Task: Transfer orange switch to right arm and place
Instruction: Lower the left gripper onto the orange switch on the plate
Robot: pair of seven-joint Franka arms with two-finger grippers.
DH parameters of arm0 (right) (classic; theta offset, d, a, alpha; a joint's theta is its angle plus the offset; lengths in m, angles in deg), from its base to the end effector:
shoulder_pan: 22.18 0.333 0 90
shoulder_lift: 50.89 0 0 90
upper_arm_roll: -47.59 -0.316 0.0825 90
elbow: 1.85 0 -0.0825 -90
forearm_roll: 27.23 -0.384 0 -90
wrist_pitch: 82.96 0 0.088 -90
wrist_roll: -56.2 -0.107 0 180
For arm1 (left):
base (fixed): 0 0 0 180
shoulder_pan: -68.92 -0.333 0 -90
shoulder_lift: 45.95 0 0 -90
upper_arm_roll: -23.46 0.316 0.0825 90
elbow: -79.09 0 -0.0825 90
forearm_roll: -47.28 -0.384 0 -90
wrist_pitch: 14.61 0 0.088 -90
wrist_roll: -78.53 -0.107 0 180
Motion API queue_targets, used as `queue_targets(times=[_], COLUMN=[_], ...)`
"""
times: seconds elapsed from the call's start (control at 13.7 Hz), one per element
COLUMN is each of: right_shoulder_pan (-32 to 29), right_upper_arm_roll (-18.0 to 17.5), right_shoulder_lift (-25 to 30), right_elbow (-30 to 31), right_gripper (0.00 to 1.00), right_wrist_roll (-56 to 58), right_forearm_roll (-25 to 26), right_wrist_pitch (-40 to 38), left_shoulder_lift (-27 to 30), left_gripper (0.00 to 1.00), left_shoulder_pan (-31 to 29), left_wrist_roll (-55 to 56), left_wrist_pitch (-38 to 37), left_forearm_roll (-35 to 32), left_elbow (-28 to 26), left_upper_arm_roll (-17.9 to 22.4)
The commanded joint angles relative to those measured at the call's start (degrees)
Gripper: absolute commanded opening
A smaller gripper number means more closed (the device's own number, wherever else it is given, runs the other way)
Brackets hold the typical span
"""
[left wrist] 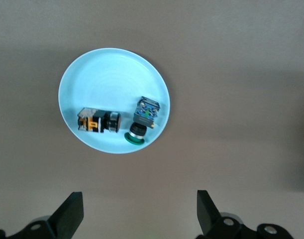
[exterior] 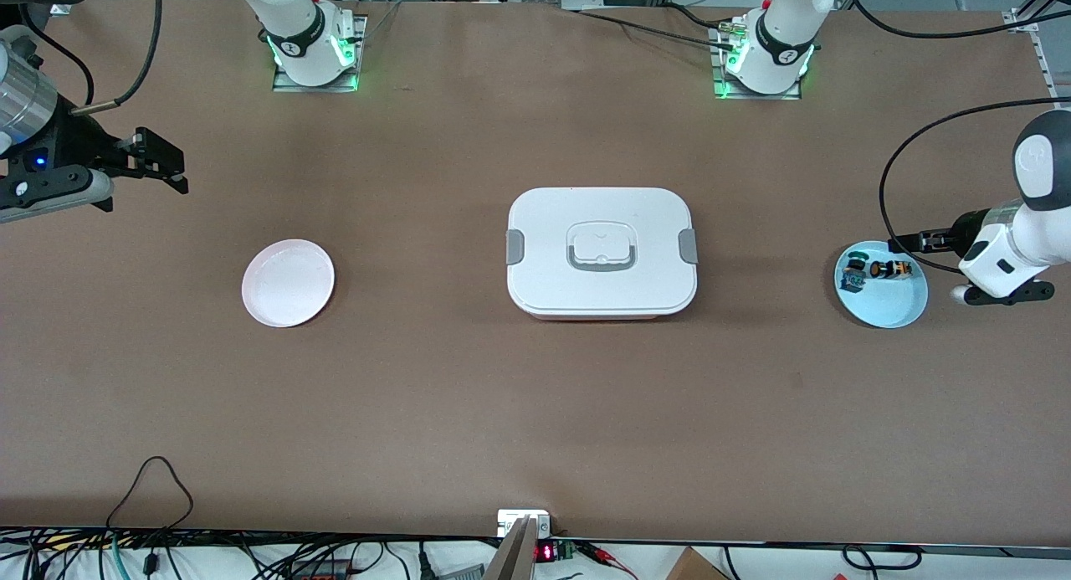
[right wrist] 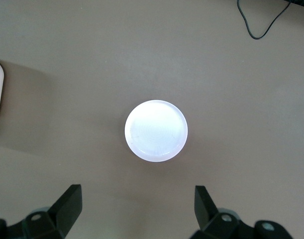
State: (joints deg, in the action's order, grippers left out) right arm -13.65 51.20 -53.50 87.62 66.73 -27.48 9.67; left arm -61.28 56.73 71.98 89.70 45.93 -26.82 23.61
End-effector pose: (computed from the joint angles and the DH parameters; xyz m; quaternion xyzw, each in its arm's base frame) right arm 0.5703 0.0504 0.6073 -0.9909 -0.1344 -0.0049 0.0005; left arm 0.5733 0.1273 0.3594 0.9880 0.0454 -0.1470 0.0131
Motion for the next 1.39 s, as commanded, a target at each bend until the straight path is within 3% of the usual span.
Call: queue_targets(times=[0.0,0.15,0.44,0.8,1.17,1.31], right_shoulder_pan=[0.0,0.0,0.0,0.0,0.0,0.0], right_upper_arm_roll=[-0.1,-0.1,-0.1,-0.1,-0.1,-0.1], right_shoulder_lift=[0.0,0.0,0.0,0.0,0.0,0.0], right_elbow=[-0.3,-0.3,-0.3,-0.3,-0.3,-0.3], right_gripper=[1.00,1.00,1.00,1.00,1.00,1.00], right_wrist_roll=[0.2,0.2,0.2,0.2,0.1,0.2], right_forearm_roll=[0.3,0.3,0.3,0.3,0.3,0.3], right_wrist_pitch=[0.2,0.2,0.2,0.2,0.2,0.2], left_shoulder_lift=[0.7,0.0,-3.1,-7.2,-8.6,-8.7], left_gripper=[1.00,1.00,1.00,1.00,1.00,1.00], left_shoulder_pan=[-2.1,-3.5,-4.9,-8.6,-8.6,-8.6], left_wrist_roll=[-3.2,-3.2,-3.5,-12.2,-12.4,-12.4], left_wrist_pitch=[8.6,14.5,19.7,28.6,37.9,38.2], left_forearm_roll=[-1.4,-1.4,-1.4,-1.4,-1.1,-1.1], left_elbow=[-6.2,-9.0,-9.4,-10.6,-15.0,-15.5], left_upper_arm_roll=[-0.4,-0.4,-0.4,-0.4,-0.4,-0.4])
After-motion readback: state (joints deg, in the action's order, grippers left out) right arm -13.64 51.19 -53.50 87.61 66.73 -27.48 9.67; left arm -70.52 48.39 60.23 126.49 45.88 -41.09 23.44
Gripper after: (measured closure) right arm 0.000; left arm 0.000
